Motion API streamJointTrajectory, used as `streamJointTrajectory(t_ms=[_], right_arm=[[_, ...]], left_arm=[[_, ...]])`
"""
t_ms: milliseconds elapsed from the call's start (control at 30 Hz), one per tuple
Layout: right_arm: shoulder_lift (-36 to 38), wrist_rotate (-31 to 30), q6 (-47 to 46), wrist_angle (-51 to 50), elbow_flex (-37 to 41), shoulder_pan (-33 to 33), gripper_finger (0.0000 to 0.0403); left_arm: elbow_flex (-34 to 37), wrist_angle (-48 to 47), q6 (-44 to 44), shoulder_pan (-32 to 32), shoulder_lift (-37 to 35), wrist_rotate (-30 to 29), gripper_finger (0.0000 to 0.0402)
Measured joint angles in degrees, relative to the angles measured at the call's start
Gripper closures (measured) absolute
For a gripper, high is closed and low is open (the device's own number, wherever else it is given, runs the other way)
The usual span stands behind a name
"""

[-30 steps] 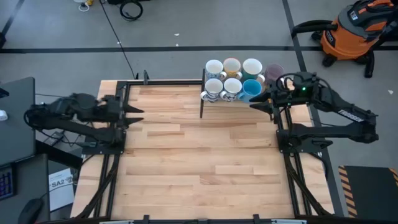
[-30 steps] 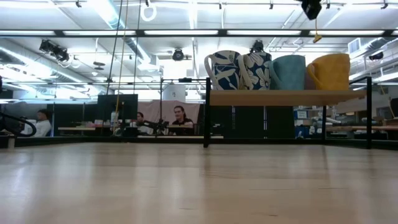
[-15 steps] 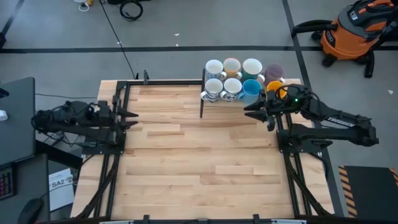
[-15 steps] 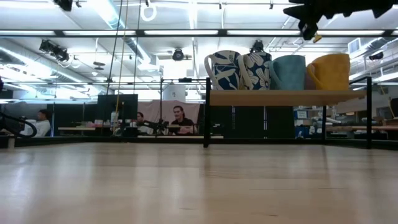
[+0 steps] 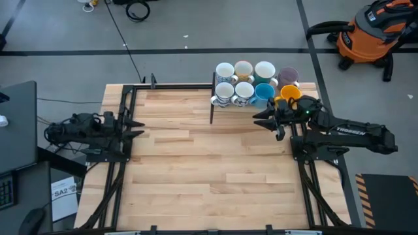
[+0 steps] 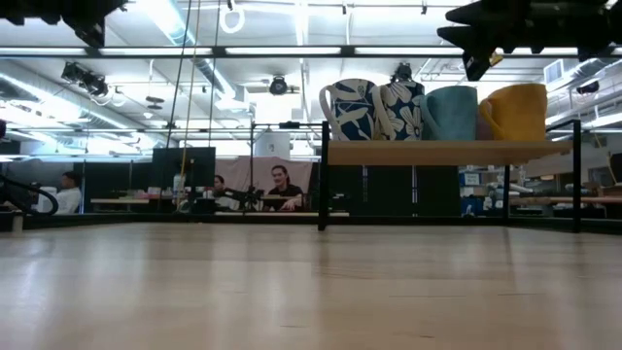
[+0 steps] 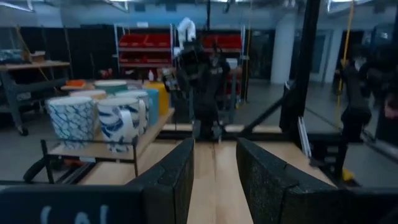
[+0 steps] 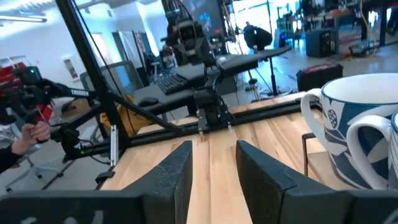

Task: Place coffee mugs
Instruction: Return to Home Position

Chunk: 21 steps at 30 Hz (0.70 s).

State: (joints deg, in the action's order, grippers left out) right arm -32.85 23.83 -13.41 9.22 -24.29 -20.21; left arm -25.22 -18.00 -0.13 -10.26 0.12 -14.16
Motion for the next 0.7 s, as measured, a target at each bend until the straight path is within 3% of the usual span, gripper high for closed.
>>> streamJointTrajectory(t_ms=[300,700], right_arm=[[-0.01,-0.32,-0.70,10.73,5.78,0.00,0.0274],[-0.52,-1.21,-3.10,19.53,13.39,0.13,0.0274]], left_arm=[[6.11,7.76,0.69,0.01,0.17,4.86,0.0273],[18.18,20.80,-3.87,0.02,0.11,4.92,0.0273]])
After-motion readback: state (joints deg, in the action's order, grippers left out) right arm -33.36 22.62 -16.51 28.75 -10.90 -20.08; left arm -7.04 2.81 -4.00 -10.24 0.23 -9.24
